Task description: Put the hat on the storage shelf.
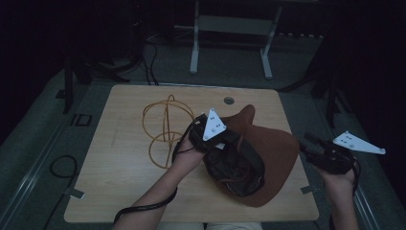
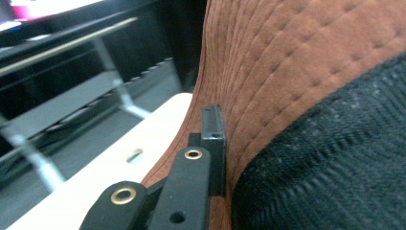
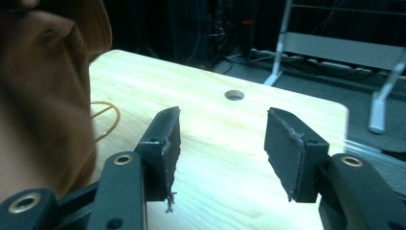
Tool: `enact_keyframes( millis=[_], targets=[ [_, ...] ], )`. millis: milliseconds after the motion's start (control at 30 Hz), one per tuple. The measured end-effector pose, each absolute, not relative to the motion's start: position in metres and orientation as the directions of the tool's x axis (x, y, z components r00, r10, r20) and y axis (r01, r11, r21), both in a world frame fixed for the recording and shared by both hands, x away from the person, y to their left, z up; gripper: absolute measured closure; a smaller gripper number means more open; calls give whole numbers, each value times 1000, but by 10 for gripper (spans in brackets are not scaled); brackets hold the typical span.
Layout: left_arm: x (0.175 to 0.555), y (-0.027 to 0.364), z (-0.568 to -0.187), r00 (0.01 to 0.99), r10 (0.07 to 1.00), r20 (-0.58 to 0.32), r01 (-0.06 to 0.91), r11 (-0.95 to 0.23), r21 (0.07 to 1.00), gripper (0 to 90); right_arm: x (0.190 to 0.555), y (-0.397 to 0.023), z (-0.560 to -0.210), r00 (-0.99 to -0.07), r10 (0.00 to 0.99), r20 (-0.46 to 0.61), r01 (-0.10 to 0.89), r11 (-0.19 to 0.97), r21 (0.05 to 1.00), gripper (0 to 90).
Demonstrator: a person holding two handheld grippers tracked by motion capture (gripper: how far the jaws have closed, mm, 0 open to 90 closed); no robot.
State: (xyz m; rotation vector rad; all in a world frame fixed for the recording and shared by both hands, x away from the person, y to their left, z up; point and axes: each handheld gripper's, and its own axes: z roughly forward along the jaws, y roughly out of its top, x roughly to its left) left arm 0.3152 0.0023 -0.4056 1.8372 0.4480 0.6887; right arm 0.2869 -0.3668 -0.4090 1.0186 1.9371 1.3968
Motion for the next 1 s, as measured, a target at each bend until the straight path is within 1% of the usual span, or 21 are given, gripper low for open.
enact_keyframes(
  millis=[67,100,167,333,467,567,700,833,867,900,967,1000],
  targets=[
    [313,7,-407,799,548,248,-61,-337,940,875,293,-359,-410,-592,806,8,267,187,945,460],
    [313,9,-408,810,532,247,-78,-319,944,875,295,-354,-411,-608,794,11,264,189,946,459],
    [312,13,-408,850,473,234,-110,-275,955,874,296,-347,-413,-624,781,18,267,192,944,460],
    [310,17,-406,905,374,204,-144,-181,973,874,296,-326,-420,-699,714,45,266,201,943,458],
    [303,11,-398,906,361,221,-166,-177,970,874,286,-306,-417,-795,605,34,206,217,954,422],
    [297,5,-394,907,349,235,-187,-166,968,874,282,-293,-413,-855,517,50,178,200,963,393],
    [288,-4,-389,915,318,250,-215,-141,966,874,282,-278,-415,-896,440,60,162,198,967,376],
    [283,-13,-387,918,292,269,-234,-148,961,874,281,-264,-416,-915,399,49,149,222,963,381],
    [282,-15,-387,916,292,274,-238,-152,959,874,281,-262,-416,-920,388,50,145,221,964,392],
    [283,-15,-387,923,283,262,-229,-143,963,874,282,-260,-416,-924,379,56,147,216,965,434],
    [282,-17,-387,923,279,264,-230,-150,962,873,284,-259,-416,-930,361,70,152,204,967,470],
    [282,-17,-387,923,279,264,-230,-150,962,873,284,-259,-416,-930,361,70,152,204,967,470]
  ],
)
